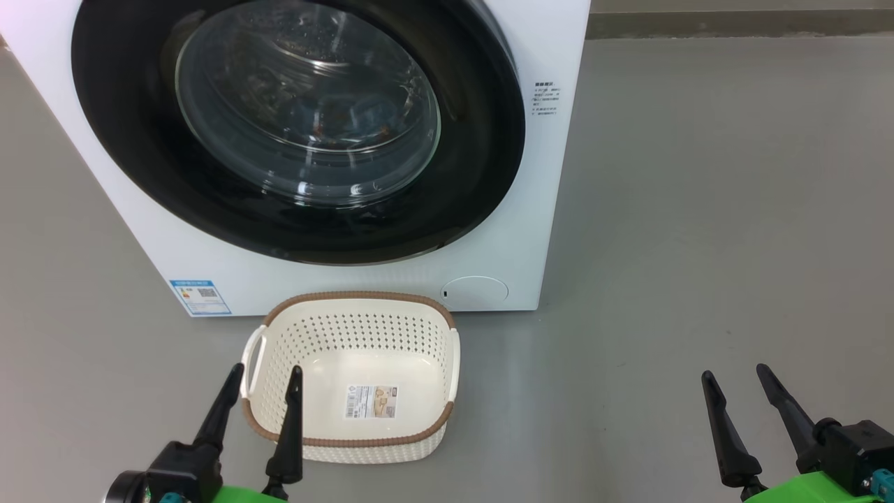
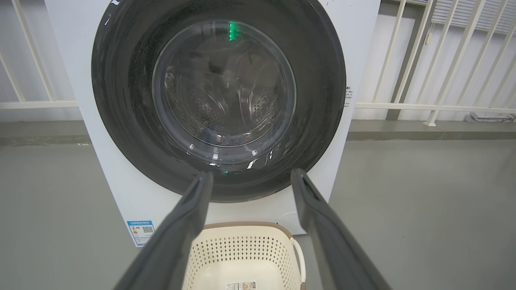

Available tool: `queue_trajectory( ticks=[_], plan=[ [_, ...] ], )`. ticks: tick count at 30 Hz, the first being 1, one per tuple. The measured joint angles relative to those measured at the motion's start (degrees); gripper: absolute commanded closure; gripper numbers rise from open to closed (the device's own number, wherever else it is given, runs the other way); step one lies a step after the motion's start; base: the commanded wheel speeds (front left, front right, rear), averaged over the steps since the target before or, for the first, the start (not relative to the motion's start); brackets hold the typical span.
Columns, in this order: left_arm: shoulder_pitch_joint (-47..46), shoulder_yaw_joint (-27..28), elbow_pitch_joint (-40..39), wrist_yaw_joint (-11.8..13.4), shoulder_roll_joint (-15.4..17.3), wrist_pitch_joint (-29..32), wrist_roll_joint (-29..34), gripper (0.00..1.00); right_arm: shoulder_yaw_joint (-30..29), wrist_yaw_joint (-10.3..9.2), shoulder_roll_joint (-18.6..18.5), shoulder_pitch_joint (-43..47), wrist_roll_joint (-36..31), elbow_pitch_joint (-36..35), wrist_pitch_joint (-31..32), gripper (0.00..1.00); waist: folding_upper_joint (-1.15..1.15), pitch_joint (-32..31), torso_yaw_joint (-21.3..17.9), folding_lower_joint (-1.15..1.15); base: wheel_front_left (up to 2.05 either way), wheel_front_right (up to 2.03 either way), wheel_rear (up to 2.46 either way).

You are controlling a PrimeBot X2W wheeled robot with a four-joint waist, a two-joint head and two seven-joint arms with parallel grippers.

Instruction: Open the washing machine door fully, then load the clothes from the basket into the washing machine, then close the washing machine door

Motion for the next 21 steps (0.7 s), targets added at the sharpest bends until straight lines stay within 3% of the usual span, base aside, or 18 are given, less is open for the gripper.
queue_trajectory(
  ticks=[21],
  plan=[
    [0.0, -0.7, 0.0, 1.0, 0.5, -0.1, -0.3, 0.00, 0.0, 0.00, 0.0, 0.0, 0.7, 0.1, 0.2, 0.00, 0.00, 0.6, 0.0, 0.00, 0.00, 0.00, 0.00]
  ],
)
